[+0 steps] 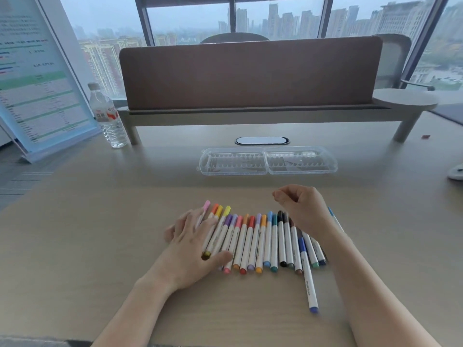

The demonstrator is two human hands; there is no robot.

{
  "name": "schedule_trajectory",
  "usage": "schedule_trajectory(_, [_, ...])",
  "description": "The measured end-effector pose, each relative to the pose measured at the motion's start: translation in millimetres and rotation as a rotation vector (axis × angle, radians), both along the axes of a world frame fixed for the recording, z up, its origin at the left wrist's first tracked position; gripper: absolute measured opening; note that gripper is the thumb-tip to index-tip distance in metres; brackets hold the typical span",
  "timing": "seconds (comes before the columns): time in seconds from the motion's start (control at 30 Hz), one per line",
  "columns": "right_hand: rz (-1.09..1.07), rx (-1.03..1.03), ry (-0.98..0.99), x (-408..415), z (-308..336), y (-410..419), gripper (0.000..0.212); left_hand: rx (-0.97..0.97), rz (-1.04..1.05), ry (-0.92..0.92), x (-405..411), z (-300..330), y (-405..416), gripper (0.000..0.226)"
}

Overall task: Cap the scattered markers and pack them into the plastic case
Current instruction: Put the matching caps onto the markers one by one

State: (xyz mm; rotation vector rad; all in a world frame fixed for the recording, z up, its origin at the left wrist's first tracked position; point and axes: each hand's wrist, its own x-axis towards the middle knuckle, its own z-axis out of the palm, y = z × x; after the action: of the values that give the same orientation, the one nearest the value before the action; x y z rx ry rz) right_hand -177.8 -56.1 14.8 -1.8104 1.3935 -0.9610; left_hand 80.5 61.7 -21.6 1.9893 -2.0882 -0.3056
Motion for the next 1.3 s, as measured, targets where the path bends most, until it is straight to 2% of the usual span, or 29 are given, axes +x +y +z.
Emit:
schedule_trajectory(0.1, [-0.018, -0.064, 0.06, -15.8, 0.7, 7.8, 0.019, -0.021, -0.014, -0.062, -1.8, -1.2, 2.3, 0.109])
schedule_trajectory(0.2, [-0.001, -0.105, 0.2, -33.6, -0.7, 21.1, 0.029, -0.032, -0.043, -0.06, -6.5, -0.4, 4.1, 0.113])
schedule_trajectory(0.4, [0.151, -0.044, 0.659, -61.0, -13.7, 67.2, 0.124, -0.021, -0.075, -0.139, -25.6, 0.6, 7.9, 0.118])
schedule_trajectory(0.47, [0.15, -0.044, 0.764, -63.8, -23.5, 72.5, 0.136, -0.04, -0.053, -0.128, -28.3, -1.1, 5.4, 0.119])
schedule_trajectory(0.53, [0.12, -0.068, 0.788, -63.5, -29.8, 73.6, 0.134, -0.045, -0.044, -0.136, -32.7, -2.7, 4.4, 0.116])
schedule_trajectory(0.73, [0.042, -0.141, 0.73, -55.6, -31.3, 60.2, 0.105, -0.059, -0.013, -0.189, -43.6, -6.2, 6.0, 0.112])
schedule_trajectory(0.83, [0.034, -0.203, 0.698, -61.2, -27.5, 67.9, 0.106, -0.05, -0.032, -0.201, -42.7, -6.1, 7.0, 0.112])
schedule_trajectory(0.97, [0.067, -0.133, 0.819, -65.2, -34.5, 78.2, 0.105, -0.054, -0.057, -0.226, -45.3, -6.9, 3.5, 0.111])
schedule_trajectory(1.13, [-0.027, -0.096, 0.792, -59.0, -38.8, 61.3, 0.077, -0.093, -0.041, -0.176, -54.7, -11.7, -9.1, 0.101])
schedule_trajectory(1.3, [-0.077, -0.112, 0.776, -50.7, -41.5, 52.7, 0.062, -0.092, -0.008, -0.19, -63.5, -8.9, -18.0, 0.095])
